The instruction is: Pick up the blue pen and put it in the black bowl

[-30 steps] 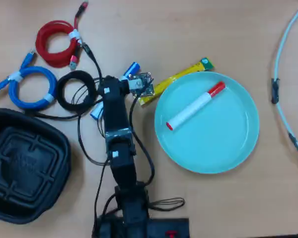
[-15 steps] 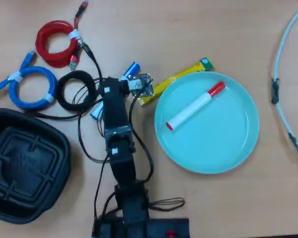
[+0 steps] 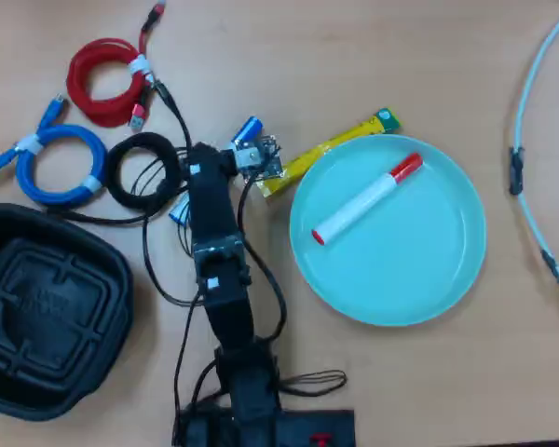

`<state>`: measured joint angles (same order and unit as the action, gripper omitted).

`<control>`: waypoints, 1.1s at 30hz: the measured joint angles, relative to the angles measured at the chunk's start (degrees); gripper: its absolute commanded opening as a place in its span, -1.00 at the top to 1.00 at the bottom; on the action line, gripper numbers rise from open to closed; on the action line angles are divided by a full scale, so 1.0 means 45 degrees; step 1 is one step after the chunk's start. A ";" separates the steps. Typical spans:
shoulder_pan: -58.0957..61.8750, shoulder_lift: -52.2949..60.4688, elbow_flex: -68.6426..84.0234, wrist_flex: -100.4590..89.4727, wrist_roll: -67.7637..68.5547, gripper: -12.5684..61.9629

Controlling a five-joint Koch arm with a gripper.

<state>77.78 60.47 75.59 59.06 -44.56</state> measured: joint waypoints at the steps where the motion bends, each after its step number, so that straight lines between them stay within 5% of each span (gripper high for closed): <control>1: -0.0039 -0.0020 0.0000 -0.0020 0.0000 -0.04; 14: -0.0059 -0.0156 -0.0098 -0.0098 0.1074 0.88; 33: -0.0117 -0.0254 -0.0273 0.1191 0.1367 0.88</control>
<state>77.26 59.33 74.36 64.42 -38.41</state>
